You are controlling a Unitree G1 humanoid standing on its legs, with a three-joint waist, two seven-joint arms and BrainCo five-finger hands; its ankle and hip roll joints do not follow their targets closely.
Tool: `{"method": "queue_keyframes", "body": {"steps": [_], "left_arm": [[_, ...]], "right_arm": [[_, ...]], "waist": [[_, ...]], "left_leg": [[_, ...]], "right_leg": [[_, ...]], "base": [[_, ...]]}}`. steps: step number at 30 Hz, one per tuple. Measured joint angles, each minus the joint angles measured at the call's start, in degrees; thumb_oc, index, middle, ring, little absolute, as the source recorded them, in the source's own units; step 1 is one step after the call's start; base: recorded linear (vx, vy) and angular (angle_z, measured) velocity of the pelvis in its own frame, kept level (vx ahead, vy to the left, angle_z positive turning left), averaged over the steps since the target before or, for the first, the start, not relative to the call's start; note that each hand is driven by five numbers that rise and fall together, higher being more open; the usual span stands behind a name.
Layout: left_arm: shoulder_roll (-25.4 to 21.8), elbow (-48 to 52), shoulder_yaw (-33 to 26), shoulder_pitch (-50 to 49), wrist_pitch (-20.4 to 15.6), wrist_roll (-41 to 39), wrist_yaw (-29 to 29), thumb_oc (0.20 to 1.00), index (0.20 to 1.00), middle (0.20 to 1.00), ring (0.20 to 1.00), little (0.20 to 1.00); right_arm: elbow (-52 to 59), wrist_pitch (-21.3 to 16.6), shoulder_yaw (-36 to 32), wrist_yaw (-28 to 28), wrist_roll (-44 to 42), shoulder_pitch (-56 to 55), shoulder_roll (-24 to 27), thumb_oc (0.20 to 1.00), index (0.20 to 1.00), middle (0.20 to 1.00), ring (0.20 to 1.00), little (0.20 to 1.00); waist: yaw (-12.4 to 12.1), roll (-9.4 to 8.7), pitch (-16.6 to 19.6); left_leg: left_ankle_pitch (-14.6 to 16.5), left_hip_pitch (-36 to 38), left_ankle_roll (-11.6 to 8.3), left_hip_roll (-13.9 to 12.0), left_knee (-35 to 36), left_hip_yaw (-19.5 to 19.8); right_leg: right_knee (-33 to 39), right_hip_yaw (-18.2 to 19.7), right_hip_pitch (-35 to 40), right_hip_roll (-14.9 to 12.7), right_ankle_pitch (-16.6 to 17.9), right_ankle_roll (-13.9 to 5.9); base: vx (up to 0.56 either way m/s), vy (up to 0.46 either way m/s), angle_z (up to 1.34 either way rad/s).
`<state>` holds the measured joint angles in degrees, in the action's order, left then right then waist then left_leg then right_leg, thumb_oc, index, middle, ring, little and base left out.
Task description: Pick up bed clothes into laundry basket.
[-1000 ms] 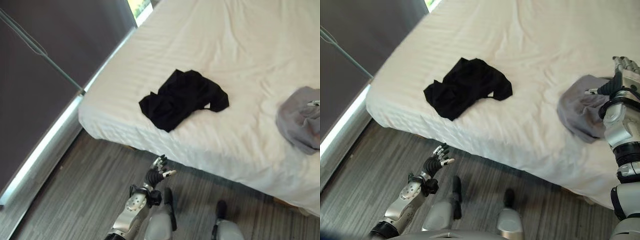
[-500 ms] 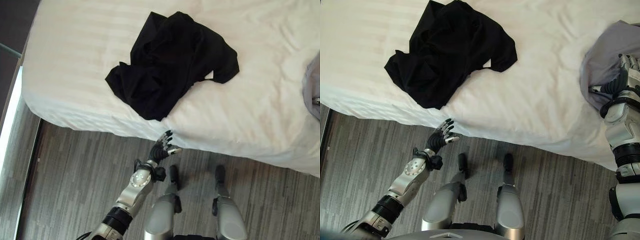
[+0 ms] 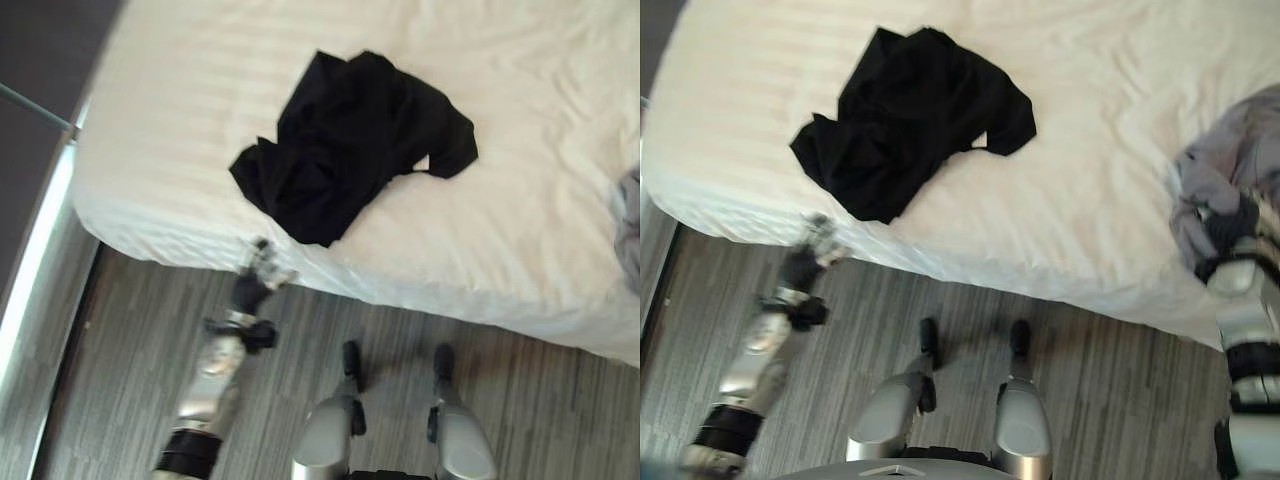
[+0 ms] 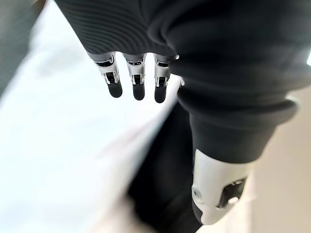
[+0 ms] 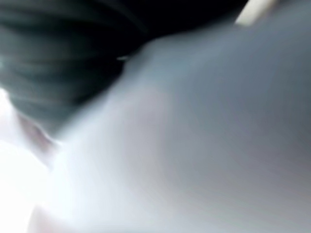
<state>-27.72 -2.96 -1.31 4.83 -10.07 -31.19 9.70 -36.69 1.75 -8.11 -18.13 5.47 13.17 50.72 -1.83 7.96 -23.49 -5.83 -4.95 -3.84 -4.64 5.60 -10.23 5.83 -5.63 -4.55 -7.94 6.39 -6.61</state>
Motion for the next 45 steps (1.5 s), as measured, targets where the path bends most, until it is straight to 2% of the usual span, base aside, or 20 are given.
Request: {"method": "queue_keyframes", "body": {"steps": [2, 6, 8, 10, 12, 14, 17, 19, 22, 26, 32, 34, 35, 37, 39, 41, 42, 43, 44, 45], "left_arm": [[-5.8, 1.8, -2.5, 4.1, -0.9, 2.2, 2.2, 1.000, 1.000, 1.000, 1.000, 1.000], [-8.4, 0.6, 1.1, 14.0, -2.5, 13.1, 6.8, 1.000, 1.000, 1.000, 1.000, 1.000], [-8.5, -4.1, 7.3, 19.4, -2.0, 19.2, 9.0, 1.000, 1.000, 1.000, 1.000, 1.000], [-8.9, -17.9, 19.4, 30.0, 2.2, 31.9, 13.3, 1.000, 1.000, 1.000, 1.000, 1.000], [-8.7, -21.8, 22.4, 31.5, 4.6, 37.9, 15.4, 1.000, 1.000, 1.000, 1.000, 1.000], [-8.4, -31.7, 30.4, 35.1, 7.5, 46.7, 18.4, 1.000, 1.000, 1.000, 1.000, 1.000], [-8.2, -39.3, 32.8, 36.3, 10.2, 52.9, 19.2, 1.000, 1.000, 1.000, 1.000, 1.000], [-7.0, -48.2, 36.0, 40.5, 11.5, 57.5, 19.5, 1.000, 1.000, 1.000, 1.000, 1.000], [-6.1, -59.9, 40.3, 47.5, 13.5, 62.5, 18.2, 1.000, 1.000, 1.000, 1.000, 1.000], [-5.3, -62.3, 39.7, 48.6, 14.3, 63.5, 15.2, 1.000, 1.000, 1.000, 1.000, 1.000], [-2.4, -69.7, 38.8, 47.3, 14.6, 67.0, 10.5, 1.000, 1.000, 1.000, 1.000, 1.000], [-2.6, -69.7, 37.6, 47.8, 14.7, 68.2, 9.2, 0.580, 0.580, 0.580, 0.580, 0.580], [-2.6, -69.7, 37.2, 47.7, 14.6, 68.8, 8.6, 0.200, 0.200, 0.200, 0.200, 0.200], [-4.7, -68.1, 35.7, 47.3, 14.6, 70.3, 8.5, 0.200, 0.200, 0.200, 0.200, 0.200], [-15.0, -61.6, 36.0, 44.2, 11.8, 70.6, 6.6, 0.200, 0.200, 0.200, 0.200, 0.200], [-17.2, -61.8, 35.2, 44.1, 12.8, 70.0, 5.7, 0.200, 0.200, 0.200, 0.200, 0.200], [-18.5, -60.8, 34.7, 43.1, 12.8, 69.7, 5.7, 0.200, 0.200, 0.200, 0.200, 0.200], [-19.3, -61.4, 34.9, 43.0, 12.5, 69.6, 5.4, 0.200, 0.200, 0.200, 0.200, 0.200], [-20.7, -60.7, 35.8, 43.3, 12.3, 69.4, 4.7, 0.200, 0.200, 0.200, 0.200, 0.200], [-25.6, -58.6, 36.9, 43.3, 12.5, 67.9, 4.9, 0.200, 0.200, 0.200, 0.200, 0.200]], "right_arm": [[-3.7, -1.5, -0.5, 0.0, -0.8, -2.9, -1.6, 0.200, 0.200, 0.200, 0.200, 0.200], [-14.9, -2.5, 7.5, 0.5, 3.6, -4.4, -7.0, 0.200, 0.200, 0.200, 0.200, 0.200], [-20.1, -2.8, 10.6, 0.6, 5.8, -4.5, -10.9, 0.200, 0.200, 0.200, 0.200, 0.200], [-31.0, -1.8, 15.8, 2.5, 8.4, -4.9, -17.9, 0.200, 0.200, 0.200, 0.200, 0.200], [-33.6, 0.3, 19.5, 4.9, 10.5, -7.8, -21.2, 0.200, 0.200, 0.200, 0.200, 0.200], [-37.5, 1.5, 21.5, 5.6, 12.4, -14.6, -26.6, 0.200, 0.200, 0.200, 0.200, 0.200], [-39.6, 2.5, 21.8, 7.2, 12.5, -21.0, -29.5, 0.200, 0.200, 0.200, 0.200, 0.200], [-39.1, 2.4, 22.7, 6.9, 12.4, -24.5, -29.2, 0.200, 0.200, 0.200, 0.200, 0.200], [-38.5, 1.9, 22.3, 6.7, 11.1, -21.2, -29.0, 0.200, 0.200, 0.200, 0.200, 0.200], [-36.4, 1.3, 22.3, 6.1, 7.9, -15.7, -28.6, 0.200, 0.200, 0.200, 0.200, 0.200], [-32.2, 1.2, 22.5, 6.0, 4.8, -10.7, -25.7, 0.200, 0.200, 0.200, 0.200, 0.200], [-31.1, 0.2, 22.4, 5.6, 4.5, -9.2, -24.5, 0.200, 0.200, 0.200, 0.200, 0.200], [-30.5, -0.2, 22.4, 5.3, 4.2, -8.6, -24.3, 0.200, 0.200, 0.200, 0.200, 0.200], [-29.3, -1.1, 22.4, 5.2, 3.6, -8.2, -24.1, 0.200, 0.200, 0.200, 0.200, 0.200], [-28.5, -1.0, 22.7, 5.4, 3.5, -6.6, -23.2, 0.200, 0.200, 0.200, 0.200, 0.200], [-27.5, -0.7, 22.4, 5.5, 3.5, -6.6, -22.0, 0.200, 0.200, 0.200, 0.200, 0.200], [-27.0, -0.8, 22.5, 6.0, 3.5, -7.5, -21.6, 0.200, 0.200, 0.200, 0.200, 0.200], [-27.1, -1.0, 23.6, 6.3, 3.5, -7.3, -21.5, 0.200, 0.200, 0.200, 0.200, 0.200], [-27.1, -0.8, 24.8, 6.9, 3.6, -8.3, -21.7, 0.200, 0.200, 0.200, 0.200, 0.200], [-26.4, -1.1, 25.2, 7.2, 3.5, -9.6, -22.8, 0.200, 0.200, 0.200, 0.200, 0.200]], "waist": [[0.0, 0.87, 2.4], [0.1, -1.21, 10.1], [0.7, -2.82, 12.9], [2.0, -4.56, 15.0], [3.3, -4.39, 14.7], [5.2, -2.19, 14.0], [8.6, -0.54, 12.5], [11.1, -1.06, 11.8], [11.6, -3.22, 9.8], [12.7, -6.90, 6.5], [12.5, -9.01, 5.0], [12.6, -8.38, 4.8], [12.4, -8.88, 4.5], [11.9, -7.91, 4.5], [12.4, -9.64, 3.0], [9.7, -6.90, 1.2], [7.6, -5.23, 0.5], [6.1, -4.78, 0.3], [4.3, -5.70, 0.5], [1.2, -8.33, 1.6]], "left_leg": [[0.2, 1.5, 0.25, 0.6, 0.0, 0.0], [1.3, 3.5, 0.04, 1.0, 0.0, -0.1], [1.7, 4.3, -0.15, 1.1, 0.1, -0.4], [1.9, 4.8, -0.11, 1.2, 0.3, -1.5], [2.3, 4.9, 0.20, 1.5, 0.3, -2.6], [2.4, 4.9, 0.48, 2.5, 0.2, -3.4], [2.7, 5.2, 0.93, 3.1, 0.1, -4.8], [3.0, 5.3, 1.06, 3.2, 0.3, -6.2], [3.8, 4.4, 0.77, 2.8, 0.4, -9.6], [3.7, 2.2, 0.83, 2.4, 0.1, -11.1], [3.3, 1.8, 0.70, 1.7, 0.0, -12.6], [3.4, 2.0, 0.66, 1.4, 0.0, -12.8], [3.5, 2.1, 0.49, 1.2, 0.0, -12.9], [3.6, 2.3, 0.42, 0.9, 0.1, -13.1], [3.8, 3.2, 0.67, 0.4, 0.0, -16.0], [2.6, 2.8, 0.90, -3.3, -0.1, -18.3], [2.5, 3.3, 0.71, -6.2, -0.1, -19.6], [2.4, 4.2, 0.64, -7.4, -0.1, -19.8], [2.0, 5.5, -0.18, -8.0, -0.2, -20.8], [2.0, 5.9, -0.30, -8.2, -2.0, -21.9]], "right_leg": [[0.1, -0.1, 1.6, -0.6, -0.3, -0.45], [0.3, -0.1, 3.3, -1.1, -1.6, -1.50], [0.3, 0.3, 3.8, -1.2, -1.9, -1.70], [0.3, 0.9, 3.9, -1.4, -2.2, -1.44], [0.3, 1.1, 3.4, -2.1, -1.9, -1.54], [0.3, 1.4, 3.0, -3.0, -1.0, -2.04], [0.0, 2.6, 2.4, -3.2, 0.0, -2.34], [0.0, 3.9, 1.5, -3.0, 0.7, -2.49], [0.3, 3.8, -1.8, -3.9, 0.3, -2.82], [0.0, 1.2, -5.6, -3.9, 1.4, -2.99], [-0.1, 1.6, -7.3, -2.7, 5.2, -1.44], [-0.1, 1.7, -7.2, -2.5, 5.2, -1.46], [-0.1, 1.6, -7.2, -2.1, 5.2, -1.44], [-0.9, 1.1, -7.4, -1.8, 5.5, -1.52], [0.3, -1.2, -7.8, -2.3, 2.6, -4.32], [-2.8, -11.1, -8.4, -2.9, -2.4, -2.55], [-12.6, -16.7, -9.2, -4.3, -3.0, -1.18], [-18.5, -18.2, -7.5, -6.3, -5.5, -1.84], [-25.2, -20.8, -6.9, -9.0, -8.0, -1.55], [-22.0, -21.7, -1.7, -10.3, -6.2, -2.03]], "base": [[0.11, 0.018, 0.10], [0.11, 0.036, -0.01], [0.08, 0.068, -0.11], [0.05, 0.084, -0.16], [0.03, 0.096, -0.32], [0.01, 0.105, -0.23], [-0.01, 0.082, -0.28], [-0.06, 0.108, -0.33], [-0.10, 0.065, -0.70], [-0.10, 0.029, -0.38], [-0.10, 0.037, -0.17], [-0.10, 0.015, -0.11], [-0.15, 0.014, -0.06], [-0.16, 0.001, -0.17], [-0.13, 0.032, -0.47], [-0.06, 0.020, -0.65], [0.01, 0.002, -0.54], [-0.04, -0.005, -0.55], [-0.06, 0.004, -0.46], [-0.10, 0.011, -0.46]]}}
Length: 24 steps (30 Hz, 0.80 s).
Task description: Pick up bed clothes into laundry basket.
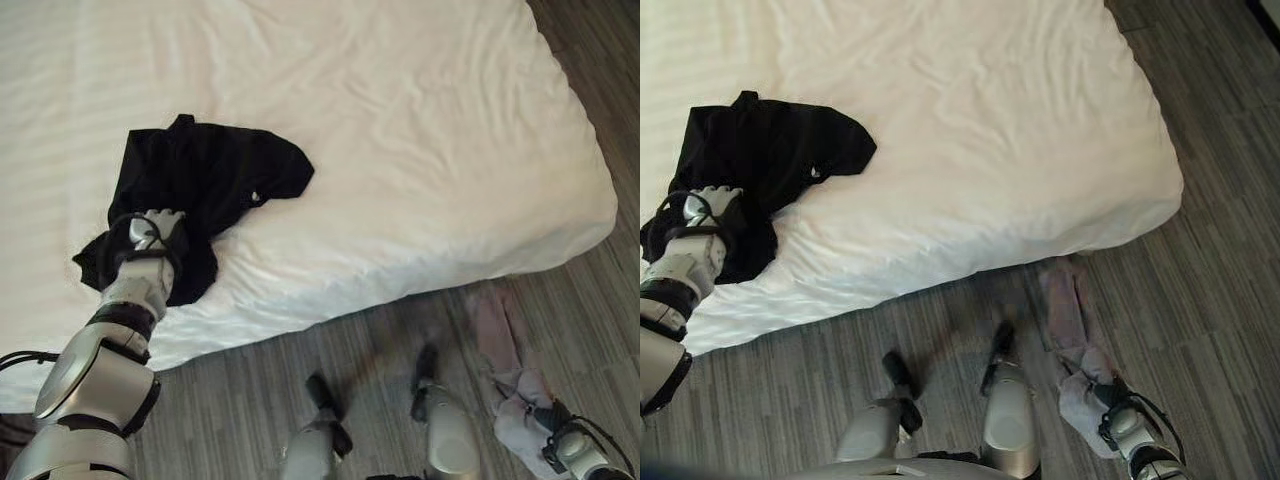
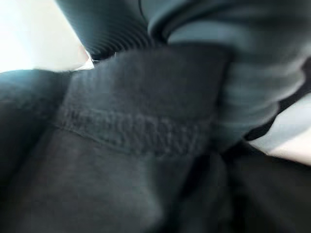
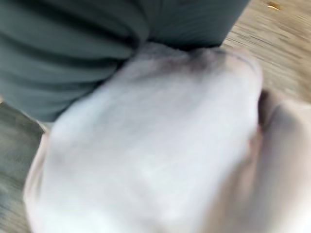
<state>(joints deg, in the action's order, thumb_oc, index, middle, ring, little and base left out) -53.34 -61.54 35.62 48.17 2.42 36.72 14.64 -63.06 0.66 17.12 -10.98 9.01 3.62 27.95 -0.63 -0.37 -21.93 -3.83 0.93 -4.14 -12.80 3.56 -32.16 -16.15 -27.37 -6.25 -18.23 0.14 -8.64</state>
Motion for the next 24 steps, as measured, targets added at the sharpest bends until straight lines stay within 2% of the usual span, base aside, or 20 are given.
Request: {"method": "queue_keyframes", "body": {"steps": [2, 3, 4, 5, 6, 8, 9, 10, 11, 12, 13, 14, 15, 16, 17, 18, 19, 20, 23, 24], "left_arm": [[-5.4, 0.3, 0.4, 0.7, 0.4, -2.1, 0.2, 0.200, 0.200, 0.200, 0.200, 0.200], [-6.8, 1.1, 0.8, 1.3, 0.3, -2.6, 0.2, 0.200, 0.200, 0.200, 0.200, 0.200], [-10.1, 2.4, 14.8, 12.4, 1.3, -3.8, 0.2, 0.200, 0.200, 0.200, 0.200, 0.200], [-11.6, 5.0, 13.4, 15.2, 0.7, -4.0, 1.4, 0.200, 0.200, 0.200, 0.200, 0.200], [-11.6, 7.8, 6.1, 13.8, 1.2, -4.0, 3.9, 0.200, 0.200, 0.200, 0.200, 0.200], [-10.7, 11.7, 1.7, 13.8, 2.4, -4.1, 7.4, 0.200, 0.200, 0.200, 0.200, 0.200], [-12.1, 16.9, 1.7, 12.4, 2.3, -4.4, 7.7, 0.200, 0.200, 0.200, 0.200, 0.200], [-13.4, 20.2, 1.6, 11.6, 2.2, -4.5, 8.1, 0.200, 0.200, 0.200, 0.200, 0.200], [-14.5, 24.7, -0.9, 8.8, 2.5, -5.1, 9.3, 0.200, 0.200, 0.200, 0.200, 0.200], [-14.6, 32.5, -8.3, 2.2, 2.6, -6.9, 11.4, 0.200, 0.200, 0.200, 0.200, 0.200], [-13.8, 36.8, -13.7, -2.8, 2.1, -7.9, 12.4, 0.200, 0.200, 0.200, 0.200, 0.200], [-12.9, 40.5, -17.1, -7.1, 1.3, -8.9, 13.4, 0.200, 0.200, 0.200, 0.200, 0.200], [-10.3, 44.1, -19.2, -9.0, 0.8, -9.6, 13.8, 0.200, 0.200, 0.200, 0.200, 0.200], [-0.6, 53.2, -24.2, -12.7, 1.0, -10.4, 14.2, 0.200, 0.200, 0.200, 0.200, 0.200], [3.6, 56.9, -25.1, -13.4, 1.0, -10.5, 15.0, 0.200, 0.200, 0.200, 0.200, 0.200], [7.8, 58.3, -24.1, -13.6, -0.1, -10.6, 15.5, 0.200, 0.200, 0.200, 0.200, 0.200], [16.4, 58.4, -23.4, -14.3, -1.1, -12.0, 16.6, 0.200, 0.200, 0.200, 0.200, 0.200], [21.2, 57.7, -22.6, -16.2, -1.7, -14.5, 16.4, 0.200, 0.200, 0.200, 0.200, 0.200], [24.5, 55.8, -19.3, -20.0, -2.4, -18.1, 16.0, 0.200, 0.200, 0.200, 0.200, 0.200], [25.8, 55.7, -18.8, -24.8, -2.5, -19.7, 16.5, 0.200, 0.200, 0.200, 0.200, 0.200]], "right_arm": [[0.1, 0.1, 1.6, 0.2, 0.0, 3.1, -0.4, 0.200, 0.200, 0.200, 0.200, 0.200], [0.3, 0.2, 1.7, 0.3, 0.0, 3.5, -0.6, 0.200, 0.200, 0.200, 0.200, 0.200], [1.4, 0.2, 0.9, 0.9, 0.0, 4.8, 1.4, 0.200, 0.200, 0.200, 0.200, 0.200], [2.1, 0.4, 0.2, 1.0, 0.0, 7.2, 3.3, 0.200, 0.200, 0.200, 0.200, 0.200], [3.2, 0.3, 0.5, 1.0, 0.0, 9.4, 5.1, 0.200, 0.200, 0.200, 0.200, 0.200], [8.3, -0.4, 1.7, 0.2, 0.1, 10.0, 3.7, 0.200, 0.200, 0.200, 0.200, 0.200], [12.7, -2.0, 1.5, 0.1, 0.3, 9.3, 1.7, 0.200, 0.200, 0.200, 0.200, 0.200], [13.5, -2.6, 0.8, -0.2, 0.3, 8.3, -0.1, 0.200, 0.200, 0.200, 0.200, 0.200], [16.4, -2.3, -0.9, -0.5, 0.2, 7.3, -1.8, 0.200, 0.200, 0.200, 0.200, 0.200], [20.3, -2.0, -3.2, -1.2, 0.1, 6.2, -3.9, 0.200, 0.200, 0.200, 0.200, 0.200], [22.3, -1.7, -3.1, -1.6, 0.2, 5.1, -4.6, 0.200, 0.200, 0.200, 0.200, 0.200], [24.5, -2.2, -3.3, -1.8, 0.3, 4.1, -3.5, 0.200, 0.200, 0.200, 0.200, 0.200], [26.7, -1.7, -5.1, -2.5, 0.8, 3.2, -1.5, 0.200, 0.200, 0.200, 0.200, 0.200], [28.4, 0.1, -8.9, -3.6, 1.5, 2.1, 2.1, 0.200, 0.200, 0.200, 0.200, 0.200], [28.4, 0.6, -9.7, -4.3, 2.1, 2.3, 4.4, 0.200, 0.200, 0.200, 0.200, 0.200], [28.1, 1.1, -9.9, -5.1, 2.4, 2.6, 4.8, 0.200, 0.200, 0.200, 0.200, 0.200], [30.1, 2.4, -9.5, -5.8, 2.4, 3.2, 2.7, 0.200, 0.200, 0.200, 0.200, 0.200], [33.7, 2.3, -8.7, -7.5, 2.7, 5.0, 1.7, 0.200, 0.200, 0.200, 0.200, 0.200], [37.9, 2.5, -7.1, -11.3, 4.9, 8.4, -0.9, 0.200, 0.200, 0.200, 0.200, 0.200], [38.9, 4.0, -5.3, -12.8, 6.7, 10.3, -1.5, 0.200, 0.200, 0.200, 0.200, 0.200]], "waist": [[-2.0, -1.26, -0.5], [-2.3, -2.58, -0.4], [-4.0, -4.11, 1.7], [-4.4, -2.78, 2.5], [-5.5, 0.21, 3.5], [-6.2, -1.42, 4.0], [-7.4, -2.45, 5.2], [-7.9, -4.91, 6.8], [-7.6, -5.97, 8.3], [-9.5, -5.45, 9.1], [-10.6, -6.57, 10.1], [-10.3, -8.04, 11.9], [-9.7, -7.32, 12.1], [-9.2, -2.72, 13.3], [-9.2, 0.81, 13.5], [-9.3, 2.76, 14.1], [-8.5, 1.64, 14.1], [-7.8, 2.01, 13.6], [-6.1, 0.46, 11.3], [-6.5, -1.00, 10.0]], "left_leg": [[0.3, -2.2, -0.01, -4.3, -9.2, 0.1], [1.7, -4.4, -0.50, -5.0, -12.2, 0.1], [0.5, -6.2, 1.44, 2.6, -2.2, 1.5], [-1.3, -7.2, 3.48, 5.8, 2.4, 1.1], [-2.7, -6.4, 6.44, 5.3, 2.4, -2.7], [-1.9, -4.4, 5.69, 2.8, -1.2, -6.8], [-2.0, -1.8, 5.68, 1.3, -2.9, -8.5], [-2.0, -1.5, 5.67, 1.1, -4.4, -9.2], [-2.2, -1.4, 5.93, -0.7, -6.6, -8.9], [-2.1, -2.4, 5.84, -6.2, -16.4, -6.5], [0.5, -4.7, 2.06, -6.0, -18.1, -6.5], [1.3, -6.1, 0.82, -2.1, -12.6, -6.5], [0.8, -7.0, 1.55, 1.0, -7.6, -5.9], [-3.2, -7.7, 3.58, 4.1, 2.7, -5.7], [-7.4, -7.3, 6.43, 2.9, 2.4, -6.5], [-7.2, -5.7, 7.06, 1.7, 2.1, -8.0], [-8.3, -4.1, 7.76, 1.9, 2.0, -7.6], [-8.3, -3.7, 7.76, 0.5, 1.5, -8.2], [-7.6, -4.6, 6.80, -4.0, -6.9, -6.7], [-3.4, -8.3, 1.79, -4.8, -16.9, 4.6]], "right_leg": [[6.1, -1.6, 4.0, 3.6, 0.2, 2.70], [7.1, -1.2, 4.3, 4.0, 0.4, 3.05], [9.8, 1.2, 3.9, 2.2, 0.5, 3.00], [10.2, 2.0, 3.3, 3.8, 0.8, 3.11], [8.2, 2.8, 3.1, 5.4, -1.6, 2.37], [-12.1, 2.0, -0.4, 1.3, -9.5, 0.37], [-18.9, 1.0, 1.6, 0.4, -9.1, -0.55], [-13.6, 1.1, 3.4, 0.0, -4.3, -0.52], [-7.5, 0.4, 7.1, 2.1, -5.1, -0.96], [4.3, -2.6, 13.0, 6.7, -0.6, 1.55], [9.4, -1.9, 14.7, 7.1, 1.4, 1.30], [13.5, -0.2, 15.6, 5.8, 1.6, 1.39], [16.2, 0.7, 16.9, 5.4, 1.6, 1.42], [19.6, 1.3, 18.5, 7.2, 1.5, 1.18], [20.9, 1.6, 20.5, 9.0, 1.1, 0.68], [20.8, 2.4, 21.1, 9.9, -0.7, -1.63], [20.6, 1.9, 20.9, 8.2, -3.6, -1.92], [22.5, 3.5, 18.3, 9.4, -0.1, -0.74], [22.1, 5.6, 17.3, 10.2, 2.8, 0.16], [22.1, 7.4, 17.5, 9.9, 3.1, 1.41]], "base": [[-0.09, 0.041, -0.42], [-0.21, 0.038, -0.36], [-0.20, 0.006, -0.25], [-0.27, 0.009, -0.60], [-0.16, 0.003, -0.82], [-0.14, 0.020, -0.74], [-0.18, -0.001, -0.67], [-0.18, -0.010, -0.69], [-0.17, 0.004, -1.09], [-0.14, -0.001, -1.35], [-0.16, -0.048, -1.41], [-0.19, -0.104, -0.76], [-0.22, -0.175, -0.45], [-0.17, -0.156, -0.38], [-0.21, -0.145, -0.66], [-0.16, -0.087, -0.83], [-0.20, -0.109, -1.34], [-0.16, -0.059, -1.23], [-0.08, -0.095, -1.17], [0.01, -0.123, -1.34]]}}
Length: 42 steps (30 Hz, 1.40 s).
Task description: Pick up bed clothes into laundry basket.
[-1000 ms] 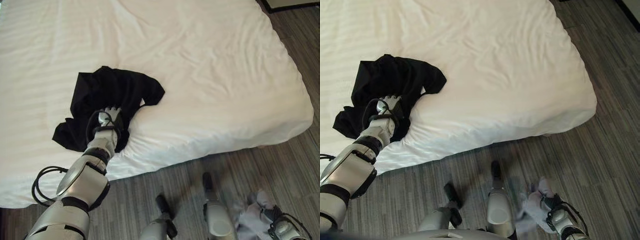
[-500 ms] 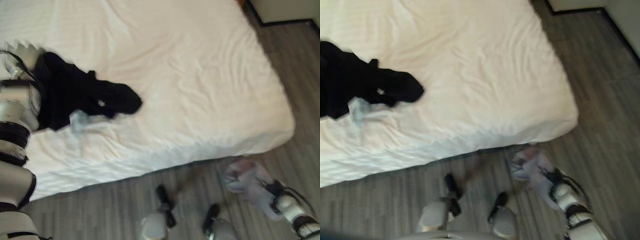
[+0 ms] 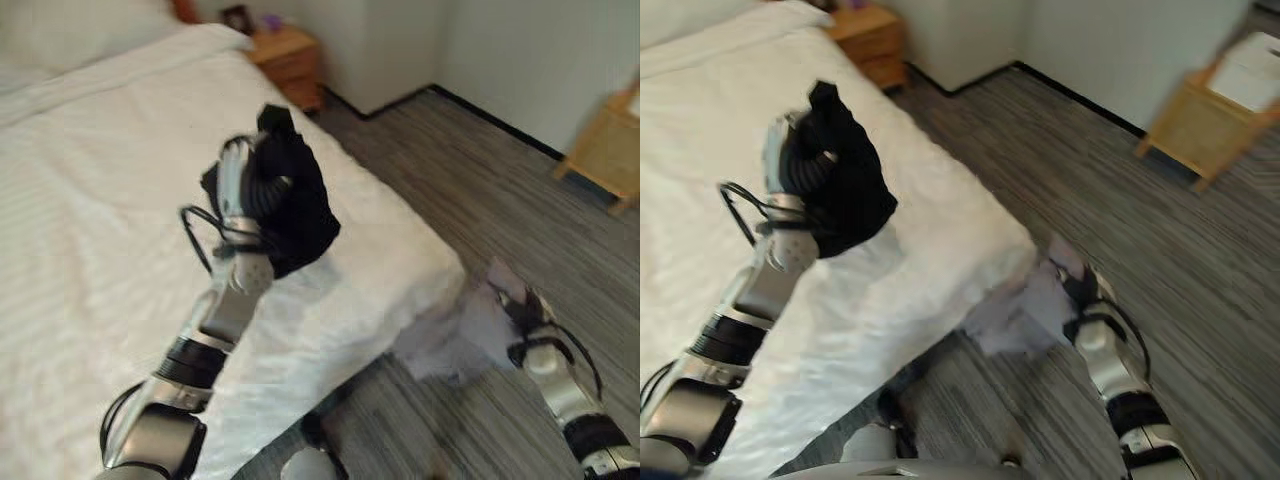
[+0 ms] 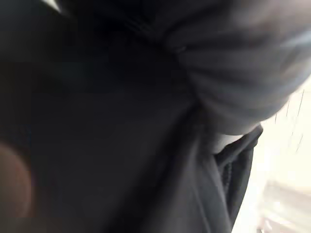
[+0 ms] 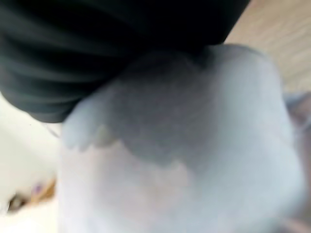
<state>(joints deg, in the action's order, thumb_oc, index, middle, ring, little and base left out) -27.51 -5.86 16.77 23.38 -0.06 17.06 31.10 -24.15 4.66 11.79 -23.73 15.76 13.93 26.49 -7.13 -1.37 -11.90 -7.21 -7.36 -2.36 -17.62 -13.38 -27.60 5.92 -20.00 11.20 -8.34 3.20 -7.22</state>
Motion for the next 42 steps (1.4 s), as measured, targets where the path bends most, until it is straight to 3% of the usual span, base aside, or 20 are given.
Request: {"method": "queue_keyframes", "body": {"steps": [1, 4, 5, 14, 16, 18, 20, 24, 25, 27, 28, 30, 31, 32, 33, 35, 37, 38, 40, 42], "left_arm": [[2.0, 0.2, 0.6, -2.2, -0.1, -1.2, 0.1, 0.200, 0.200, 0.200, 0.200, 0.200], [7.9, 1.7, 3.8, -3.1, -0.2, -3.3, 0.1, 0.200, 0.200, 0.200, 0.200, 0.200], [8.1, 2.6, 5.3, -2.6, -0.7, -3.5, 0.1, 0.200, 0.200, 0.200, 0.200, 0.200], [8.7, 3.6, 9.6, 1.4, -2.1, -8.6, 0.7, 0.200, 0.200, 0.200, 0.200, 0.200], [9.6, 2.7, 13.9, 6.1, -1.8, -10.1, 1.3, 0.200, 0.200, 0.200, 0.200, 0.200], [10.0, 2.3, 16.7, 8.2, -1.8, -10.0, 1.4, 0.200, 0.200, 0.200, 0.200, 0.200], [10.6, 2.3, 16.4, 11.1, -1.8, -10.0, 1.8, 0.200, 0.200, 0.200, 0.200, 0.200], [11.0, 2.9, 10.5, 7.9, -1.9, -9.9, 1.6, 0.200, 0.200, 0.200, 0.200, 0.200], [11.6, 2.5, 9.5, 6.8, -1.5, -10.0, 1.1, 0.200, 0.200, 0.200, 0.200, 0.200], [11.4, 2.4, 9.4, 6.6, -1.3, -10.0, 0.2, 0.200, 0.200, 0.200, 0.200, 0.200], [12.4, 2.5, 9.2, 5.6, -1.3, -10.0, 0.0, 0.200, 0.200, 0.200, 0.200, 0.200], [13.5, 5.7, 7.1, 1.8, -1.5, -10.3, -0.1, 0.200, 0.200, 0.200, 0.200, 0.200], [13.7, 8.5, 6.9, 1.0, -1.7, -11.1, 0.3, 0.200, 0.200, 0.200, 0.200, 0.200], [13.9, 8.4, 7.4, 1.6, -1.7, -11.7, 0.3, 0.200, 0.200, 0.200, 0.200, 0.200], [12.9, 6.7, 7.7, 1.1, -2.7, -11.9, 0.0, 0.200, 0.200, 0.200, 0.200, 0.200], [12.6, 3.8, 6.4, -3.2, -2.4, -11.9, -0.4, 0.200, 0.200, 0.200, 0.200, 0.200], [8.9, 6.9, 2.1, -10.8, -1.9, -12.1, -0.1, 0.200, 0.200, 0.200, 0.200, 0.200], [7.5, 7.7, -1.5, -14.0, -1.4, -12.4, -0.3, 0.200, 0.200, 0.200, 0.200, 0.200], [6.7, 11.1, 0.4, -15.7, -1.1, -12.5, -0.7, 0.200, 0.200, 0.200, 0.200, 0.200], [7.9, 8.5, 9.6, -8.2, -0.4, -13.6, -1.8, 0.200, 0.200, 0.200, 0.200, 0.200]], "right_arm": [[2.1, 0.1, 0.0, -1.2, 1.2, 0.8, 1.4, 0.200, 0.200, 0.200, 0.200, 0.200], [7.5, 0.1, 0.9, -4.6, 4.3, 7.1, 7.1, 0.200, 0.200, 0.200, 0.200, 0.200], [7.9, 0.3, 2.6, -5.9, 4.9, 10.7, 5.7, 0.200, 0.200, 0.200, 0.200, 0.200], [8.2, 2.3, 13.6, -8.1, 9.3, 24.1, -2.0, 0.200, 0.200, 0.200, 0.200, 0.200], [6.2, 4.5, 13.4, -8.4, 9.5, 28.3, -1.7, 0.200, 0.200, 0.200, 0.200, 0.200], [6.2, 5.3, 13.0, -9.6, 10.8, 28.8, -1.6, 0.200, 0.200, 0.200, 0.200, 0.200], [7.3, 5.4, 10.2, -10.8, 11.2, 29.2, -1.4, 0.200, 0.200, 0.200, 0.200, 0.200], [7.4, 5.9, 9.4, -10.7, 10.5, 29.0, -0.4, 0.200, 0.200, 0.200, 0.200, 0.200], [6.9, 5.9, 8.8, -10.8, 10.2, 29.1, 0.6, 0.200, 0.200, 0.200, 0.200, 0.200], [4.3, 5.9, 8.9, -10.7, 10.0, 28.9, 1.1, 0.200, 0.200, 0.200, 0.200, 0.200], [4.6, 5.5, 7.9, -10.8, 9.5, 25.8, 0.2, 0.200, 0.200, 0.200, 0.200, 0.200], [9.1, 4.7, 7.5, -10.4, 8.6, 13.9, -1.1, 0.200, 0.200, 0.200, 0.200, 0.200], [10.9, 4.9, 5.9, -10.1, 7.8, 12.1, -1.1, 0.200, 0.200, 0.200, 0.200, 0.200], [11.0, 5.0, 4.6, -9.9, 7.8, 12.6, -2.2, 0.200, 0.200, 0.200, 0.200, 0.200], [11.2, 4.5, 5.4, -9.9, 7.8, 13.6, -2.8, 0.200, 0.200, 0.200, 0.200, 0.200], [17.8, -0.5, 5.0, -7.9, 6.7, 6.2, 8.1, 0.200, 0.200, 0.200, 0.200, 0.200], [21.6, -3.7, -2.5, -7.0, -1.4, -5.6, 9.6, 0.200, 0.200, 0.200, 0.200, 0.200], [22.8, -2.8, -8.0, -6.9, -5.3, -11.1, 7.0, 0.200, 0.200, 0.200, 0.200, 0.200], [26.1, -2.3, -7.6, -6.1, -4.1, -12.7, 19.7, 0.200, 0.200, 0.200, 0.200, 0.200], [23.7, -1.3, -6.0, -6.6, -0.7, -6.4, 11.3, 0.200, 0.200, 0.200, 0.200, 0.200]], "waist": [[-1.0, -0.20, -0.9], [-0.6, 5.75, -3.7], [-1.1, 6.92, -4.6], [-1.1, 6.64, -4.7], [1.2, 7.37, -4.5], [5.5, 6.02, -4.5], [7.6, 7.65, -5.2], [8.6, 7.62, -4.4], [8.7, 10.04, -3.6], [7.2, 9.66, -3.5], [7.2, 9.50, -3.6], [7.6, 7.90, -3.9], [5.6, 6.40, -4.8], [4.1, 5.26, -5.5], [2.1, 2.84, -6.6], [0.7, 6.61, -5.5], [2.0, 3.36, -4.1], [2.8, 0.82, -2.1], [5.8, 3.61, 0.5], [6.7, 2.14, 0.8]], "left_leg": [[3.0, 1.0, -4.33, 4.6, 4.3, 9.7], [1.6, 4.8, -2.53, 13.7, 19.1, 21.9], [-0.8, 7.1, -0.04, 14.8, 18.8, 21.9], [4.9, 12.0, 0.35, 17.3, 18.8, 18.5], [6.0, 13.0, 0.56, 14.6, 18.7, 18.9], [8.0, 16.0, 2.35, 14.3, 18.7, 20.2], [10.9, 16.6, 1.49, 14.2, 17.3, 20.1], [17.5, 22.2, -4.58, 11.0, 17.0, 16.8], [18.7, 25.8, -5.50, 7.4, 17.9, 17.4], [14.0, 27.6, -5.26, 3.3, 11.9, 19.3], [9.1, 25.1, -5.29, 2.6, 1.9, 22.1], [-8.1, 5.3, -6.35, 7.1, -36.2, 31.5], [-6.8, -10.0, -1.25, 11.7, -59.7, 30.0], [-3.5, -21.0, 0.49, 16.0, -67.0, 26.6], [0.8, -26.9, 0.53, 19.3, -50.0, 23.0], [1.2, -26.6, 0.51, 17.6, -10.2, 18.9], [6.2, -21.7, 1.64, 17.3, 10.5, 10.2], [8.7, -20.2, 4.34, 18.7, 11.6, 6.9], [4.7, -13.7, 14.30, 23.3, 13.1, 8.1], [1.7, -8.4, 13.96, 26.4, 10.2, 7.6]], "right_leg": [[0.0, 2.2, 0.0, -1.9, -0.2, 0.52], [0.1, 7.4, 0.1, -1.1, -1.8, 0.40], [0.1, 8.9, 0.7, -0.7, -3.8, -2.02], [-0.9, 16.9, -0.1, -3.3, -4.3, -3.00], [-30.1, 16.5, -14.2, -2.1, -9.1, -8.91], [-52.2, 19.9, -25.9, -2.7, -8.1, -8.40], [-48.5, 16.0, -34.2, -5.4, -10.9, -4.81], [-11.3, -0.6, -33.1, -5.8, -8.0, 0.76], [-14.6, -4.0, -32.0, -2.8, 0.2, 2.67], [-19.8, -1.5, -30.1, 0.9, 3.3, 7.25], [-20.4, -1.1, -26.1, 2.1, -0.3, 9.60], [-16.6, 0.6, -17.4, 3.6, -5.8, 11.49], [-15.6, 4.3, -16.1, 3.9, -6.9, 11.81], [-13.3, 6.9, -12.8, 4.3, -7.0, 11.26], [-11.1, 10.1, -8.9, 4.2, -9.3, 9.64], [-5.6, 10.6, 1.9, 9.6, -12.2, 9.76], [-2.3, 12.0, 10.0, 10.3, -15.8, 8.44], [-1.7, 12.1, 14.1, 9.6, -17.9, 5.80], [-5.6, 13.8, 20.2, 10.1, -19.9, 2.98], [-37.2, 13.0, 9.3, 4.3, -9.0, 0.31]], "base": [[0.04, -0.124, -1.32], [0.11, -0.063, -1.02], [0.18, 0.002, -1.10], [0.30, -0.075, -0.56], [0.47, -0.131, -0.04], [0.39, -0.115, 0.34], [0.51, -0.338, 0.04], [0.55, -0.422, -0.11], [0.43, -0.300, -0.26], [0.42, -0.328, -0.21], [0.60, -0.510, -0.05], [0.62, -0.417, -0.32], [0.67, -0.118, -1.15], [0.75, -0.026, -1.79], [0.93, 0.057, -1.90], [0.92, 0.081, -1.21], [0.67, 0.016, -0.58], [0.64, 0.043, -0.56], [0.74, 0.105, -0.24], [0.60, 0.159, 0.09]]}}
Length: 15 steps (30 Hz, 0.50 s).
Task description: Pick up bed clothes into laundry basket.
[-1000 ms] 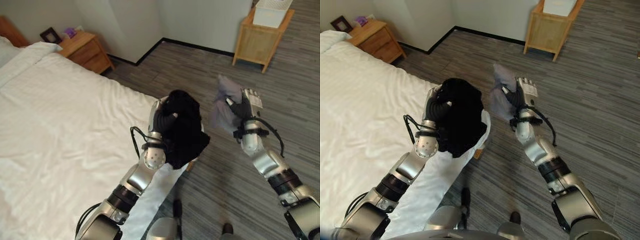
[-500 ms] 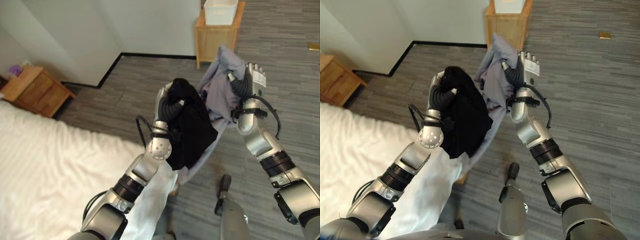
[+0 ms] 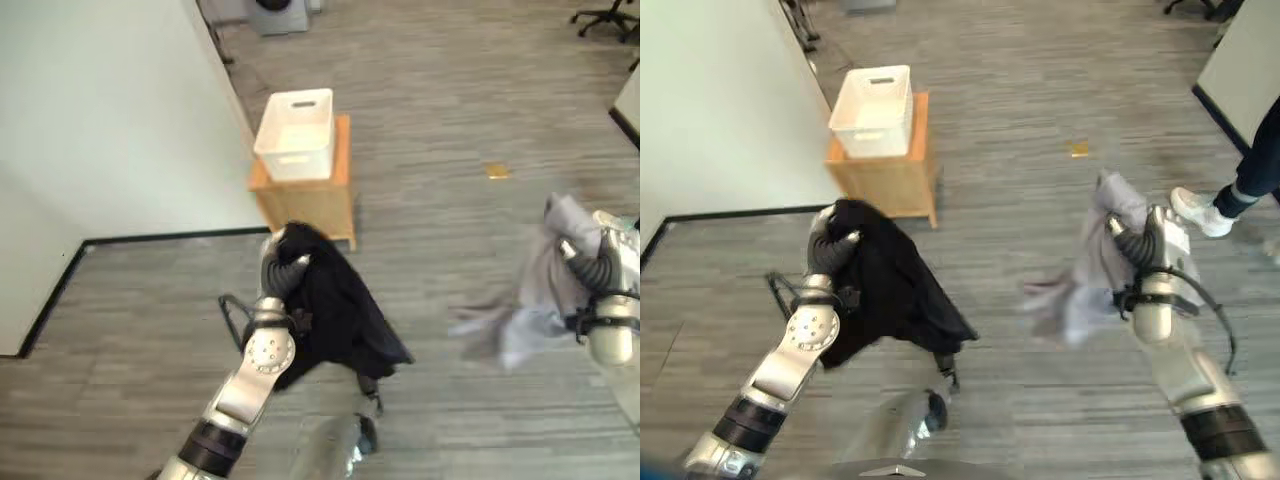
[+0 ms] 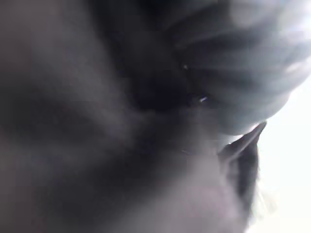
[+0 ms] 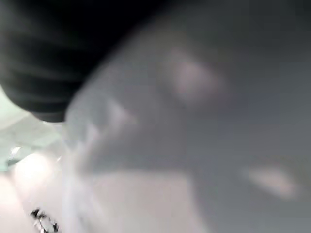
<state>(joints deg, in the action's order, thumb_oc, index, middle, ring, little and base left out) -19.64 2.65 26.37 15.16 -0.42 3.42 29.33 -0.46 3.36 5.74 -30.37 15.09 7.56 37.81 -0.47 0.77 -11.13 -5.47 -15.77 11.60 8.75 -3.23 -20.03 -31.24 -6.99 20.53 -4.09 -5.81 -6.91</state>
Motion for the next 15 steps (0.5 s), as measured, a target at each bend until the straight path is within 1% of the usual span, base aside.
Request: {"method": "queue_keyframes", "body": {"steps": [1, 2, 3, 4, 5, 6, 7, 8, 9, 10, 11, 12, 13, 14, 15], "left_arm": [[0.7, -1.2, 1.2, 2.8, 0.0, 0.0, -0.6, 0.200, 0.200, 0.200, 0.200, 0.200], [1.4, -1.4, 1.3, 4.4, 0.5, -0.1, -0.4, 0.200, 0.200, 0.200, 0.200, 0.200], [2.0, -3.0, 1.5, 8.7, 0.5, 0.1, -0.3, 0.200, 0.200, 0.200, 0.200, 0.200], [3.9, -5.3, 1.3, 12.5, 0.5, 0.0, -0.5, 0.200, 0.200, 0.200, 0.200, 0.200], [4.3, -5.2, 0.5, 13.7, 0.2, 0.1, -0.4, 0.200, 0.200, 0.200, 0.200, 0.200], [4.3, -4.6, -0.7, 14.0, -0.4, 0.1, -0.3, 0.200, 0.200, 0.200, 0.200, 0.200], [4.7, -4.4, -2.4, 13.8, -1.2, 0.2, -0.4, 0.200, 0.200, 0.200, 0.200, 0.200], [4.0, -4.5, -4.2, 13.8, -1.3, 0.2, -0.5, 0.200, 0.200, 0.200, 0.200, 0.200], [3.5, -4.8, -4.2, 13.6, -1.0, 0.2, -0.6, 0.200, 0.200, 0.200, 0.200, 0.200], [3.0, -5.0, -4.2, 12.7, -0.7, 0.2, -0.8, 0.200, 0.200, 0.200, 0.200, 0.200], [3.0, -6.0, -3.3, 11.2, -0.4, 0.2, -1.0, 0.200, 0.200, 0.200, 0.200, 0.200], [3.1, -6.2, -3.0, 10.1, -0.2, 0.2, -1.2, 0.200, 0.200, 0.200, 0.200, 0.200], [3.7, -6.6, -3.0, 8.8, 0.0, 0.2, -1.3, 0.200, 0.200, 0.200, 0.200, 0.200], [3.8, -6.6, -3.3, 8.6, 0.5, 0.2, -1.6, 0.200, 0.200, 0.200, 0.200, 0.200], [3.6, -6.4, -3.3, 9.0, 0.6, 0.2, -1.7, 0.200, 0.200, 0.200, 0.200, 0.200]], "right_arm": [[2.6, -0.1, 2.2, 1.0, 1.3, 0.6, -3.2, 0.200, 0.200, 0.200, 0.200, 0.200], [3.8, -0.3, 3.7, 1.0, 2.3, 1.8, -3.2, 0.200, 0.200, 0.200, 0.200, 0.200], [4.2, -0.5, 4.2, 0.9, 3.1, 5.1, -3.1, 0.200, 0.200, 0.200, 0.200, 0.200], [3.6, -0.5, 4.2, 0.9, 3.1, 6.8, -2.8, 0.200, 0.200, 0.200, 0.200, 0.200], [3.7, -0.6, 4.6, 0.8, 3.1, 7.0, -1.6, 0.200, 0.200, 0.200, 0.200, 0.200], [3.5, -0.7, 5.6, 0.9, 3.1, 8.0, 0.3, 0.200, 0.200, 0.200, 0.200, 0.200], [3.4, -1.2, 6.1, 1.1, 3.2, 8.8, 2.2, 0.200, 0.200, 0.200, 0.200, 0.200], [3.3, -1.3, 5.2, 1.0, 3.2, 9.0, 4.3, 0.200, 0.200, 0.200, 0.200, 0.200], [3.4, -1.3, 4.1, 1.0, 3.2, 8.6, 4.2, 0.200, 0.200, 0.200, 0.200, 0.200], [3.4, -1.2, 3.1, 0.9, 3.2, 8.4, 3.8, 0.200, 0.200, 0.200, 0.200, 0.200], [4.0, -1.1, 0.8, 0.9, 3.2, 7.7, 4.0, 0.200, 0.200, 0.200, 0.200, 0.200], [3.9, -1.1, 0.3, 0.7, 3.3, 7.9, 4.5, 0.200, 0.200, 0.200, 0.200, 0.200], [3.4, -0.7, 0.2, 0.7, 3.6, 9.6, 5.8, 0.200, 0.200, 0.200, 0.200, 0.200], [3.1, -0.5, 0.1, 0.7, 3.7, 12.3, 7.3, 0.200, 0.200, 0.200, 0.200, 0.200], [2.9, -0.4, -0.5, 0.6, 3.7, 13.6, 7.3, 0.200, 0.200, 0.200, 0.200, 0.200]], "waist": [[-0.1, 0.24, -0.2], [1.0, 1.22, -0.5], [2.4, 4.56, -2.4], [3.4, 7.41, -2.5], [4.1, 6.55, -2.8], [4.2, 6.92, -3.0], [4.8, 7.38, -3.4], [5.5, 6.40, -4.2], [6.2, 5.04, -4.6], [6.5, 3.60, -4.6], [7.0, 1.70, -4.2], [7.4, 0.78, -3.3], [7.2, 3.21, -2.1], [6.0, 4.78, -1.7], [5.0, 4.72, -1.7]], "left_leg": [[-0.6, 5.2, 0.91, 1.7, 1.2, 0.9], [2.1, 8.9, 0.39, 2.8, 2.1, 2.7], [5.5, 12.9, 0.39, 2.2, 1.1, 5.4], [5.3, 17.0, -0.94, 1.5, 2.1, 7.4], [6.4, 19.8, -2.66, 1.3, 2.5, 9.6], [7.7, 21.7, -4.22, 1.0, 2.9, 11.8], [9.6, 22.8, -6.14, -0.8, 2.8, 14.9], [10.4, 25.5, -7.19, -2.1, 2.9, 16.8], [10.5, 27.3, -7.46, -2.4, 3.0, 17.0], [11.0, 29.8, -8.28, -2.8, 3.2, 17.6], [13.5, 34.4, -11.68, -3.3, 2.1, 18.4], [15.4, 37.2, -14.43, -3.7, 1.2, 18.4], [16.1, 38.4, -15.45, -6.4, 0.2, 17.8], [15.8, 37.5, -15.01, -8.7, -3.0, 17.7], [16.7, 36.7, -15.40, -8.7, -2.7, 17.7]], "right_leg": [[-17.6, -0.4, -9.2, -4.1, 1.9, -2.49], [-24.6, -0.3, -14.9, -5.9, 0.3, -2.32], [-32.6, -1.5, -25.1, -7.4, -4.3, -1.26], [-30.0, -2.8, -33.1, -9.1, -7.6, -0.71], [-24.5, -2.1, -38.8, -9.7, -8.5, 0.05], [-19.6, -2.3, -43.1, -9.6, -8.0, 0.64], [-8.9, -2.4, -44.7, -7.9, -7.1, 1.76], [16.6, 0.6, -43.4, -4.7, -2.1, 2.08], [24.4, 2.4, -42.5, -3.9, 1.8, 2.25], [29.5, 3.7, -41.6, -3.3, 5.7, 2.36], [34.1, 5.8, -37.9, -2.4, 6.7, 2.78], [33.1, 6.1, -35.6, -2.9, 10.2, 3.63], [29.5, 4.0, -35.8, -1.4, 14.9, 3.89], [26.9, 2.7, -35.0, 0.3, 17.9, 7.53], [27.4, 3.0, -34.3, 1.0, 17.6, 8.10]], "base": [[0.57, 0.118, 0.06], [0.41, 0.043, 0.37], [0.32, -0.061, 0.78], [0.46, -0.205, 0.99], [0.59, -0.296, 0.83], [0.57, -0.340, 0.71], [0.51, -0.262, 1.06], [0.46, -0.206, 1.24], [0.30, -0.113, 1.39], [0.35, -0.182, 1.50], [0.35, -0.171, 1.69], [0.39, -0.253, 1.52], [0.23, -0.195, 0.94], [0.19, -0.203, 0.39], [0.19, -0.168, 0.22]]}}
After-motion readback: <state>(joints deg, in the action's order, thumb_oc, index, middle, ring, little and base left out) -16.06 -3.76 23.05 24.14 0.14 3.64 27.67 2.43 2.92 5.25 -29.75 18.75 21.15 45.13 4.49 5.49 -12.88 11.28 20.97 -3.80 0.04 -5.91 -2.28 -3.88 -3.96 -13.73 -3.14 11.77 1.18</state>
